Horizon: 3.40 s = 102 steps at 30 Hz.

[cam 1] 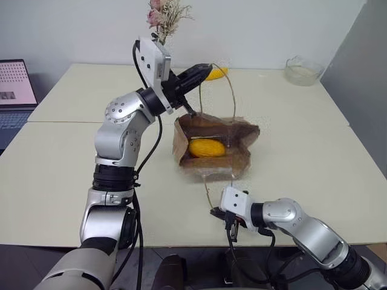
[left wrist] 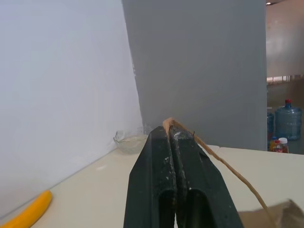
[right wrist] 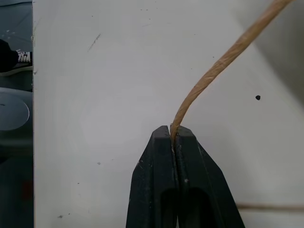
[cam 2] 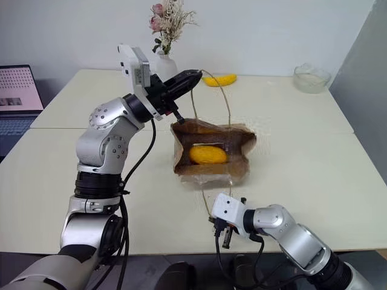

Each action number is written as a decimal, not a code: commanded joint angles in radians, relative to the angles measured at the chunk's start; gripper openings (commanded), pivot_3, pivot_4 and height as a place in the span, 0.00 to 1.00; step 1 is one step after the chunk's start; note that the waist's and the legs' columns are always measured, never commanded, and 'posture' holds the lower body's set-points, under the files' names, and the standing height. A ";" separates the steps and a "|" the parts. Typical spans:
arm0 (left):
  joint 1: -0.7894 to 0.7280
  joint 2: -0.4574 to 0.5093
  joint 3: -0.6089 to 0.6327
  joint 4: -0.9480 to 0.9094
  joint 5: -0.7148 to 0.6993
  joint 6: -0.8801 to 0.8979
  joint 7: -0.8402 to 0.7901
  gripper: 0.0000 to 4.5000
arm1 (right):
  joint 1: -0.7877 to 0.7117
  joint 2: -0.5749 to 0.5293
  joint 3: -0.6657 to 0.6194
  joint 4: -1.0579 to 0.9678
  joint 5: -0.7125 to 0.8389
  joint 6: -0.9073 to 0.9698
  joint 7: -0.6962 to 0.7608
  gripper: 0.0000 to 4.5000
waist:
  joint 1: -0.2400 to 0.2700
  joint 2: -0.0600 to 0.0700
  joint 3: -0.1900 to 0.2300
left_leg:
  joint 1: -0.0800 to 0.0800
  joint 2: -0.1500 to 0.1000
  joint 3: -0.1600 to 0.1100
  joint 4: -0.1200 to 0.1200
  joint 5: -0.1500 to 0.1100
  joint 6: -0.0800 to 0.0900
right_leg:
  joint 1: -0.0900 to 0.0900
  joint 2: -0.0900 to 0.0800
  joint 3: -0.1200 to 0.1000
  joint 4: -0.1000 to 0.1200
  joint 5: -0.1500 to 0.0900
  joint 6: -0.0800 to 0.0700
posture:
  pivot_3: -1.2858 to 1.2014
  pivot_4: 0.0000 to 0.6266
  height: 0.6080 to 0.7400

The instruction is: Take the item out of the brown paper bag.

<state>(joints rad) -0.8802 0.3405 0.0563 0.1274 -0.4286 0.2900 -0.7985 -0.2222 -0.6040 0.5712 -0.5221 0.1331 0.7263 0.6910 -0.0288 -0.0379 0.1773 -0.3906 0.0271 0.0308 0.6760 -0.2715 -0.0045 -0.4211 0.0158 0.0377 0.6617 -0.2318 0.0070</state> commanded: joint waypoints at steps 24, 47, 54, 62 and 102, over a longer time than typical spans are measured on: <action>0.157 0.094 -0.049 -0.297 -0.125 0.192 -0.151 0.00 | 0.028 -0.070 -0.512 -0.346 0.456 0.249 0.085 0.68 | 0.000 0.000 0.001 | -0.001 0.000 -0.001 0.000 0.000 0.000 | -0.001 0.000 0.000 0.000 0.000 0.000 | 0.52 0.24 1.00; 0.099 0.101 -0.011 -0.231 -0.124 0.163 -0.108 0.00 | -0.349 0.225 -0.104 0.082 0.052 0.111 -0.335 0.99 | -0.001 0.000 0.001 | -0.010 0.000 0.001 0.000 0.000 0.000 | -0.011 -0.001 0.001 0.001 0.000 0.000 | 0.52 0.24 1.00; 0.068 0.079 0.015 -0.209 -0.155 0.189 -0.065 0.00 | -0.372 0.136 0.038 0.145 -0.164 -0.008 -0.300 0.99 | -0.002 0.000 0.001 | -0.010 0.001 0.001 0.000 0.000 0.000 | -0.011 0.000 0.001 0.002 0.000 0.000 | 0.52 0.24 1.00; 0.072 0.072 0.009 -0.219 -0.163 0.193 -0.059 0.00 | -0.446 0.153 0.097 0.285 -0.322 -0.084 -0.242 0.99 | -0.001 0.000 0.001 | -0.010 0.001 0.001 0.000 0.000 0.000 | -0.011 0.000 0.002 0.002 0.000 0.000 | 0.52 0.24 1.00; 0.070 0.053 -0.027 -0.057 0.019 0.006 -0.044 0.00 | -0.432 -0.009 -0.639 -0.078 0.241 0.331 0.265 0.68 | 0.000 0.000 0.001 | -0.010 0.000 0.000 0.001 0.000 0.000 | -0.011 -0.001 0.000 0.002 0.000 -0.001 | 0.52 0.24 1.00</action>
<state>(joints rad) -0.7888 0.3890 0.0252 0.0880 -0.4144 0.3189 -0.8409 -0.6355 -0.5961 0.0335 -0.5821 0.3295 1.0205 0.9843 -0.0286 -0.0377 0.1785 -0.4005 0.0274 0.0310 0.6767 -0.2714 -0.0046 -0.4318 0.0150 0.0381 0.6641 -0.2313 0.0064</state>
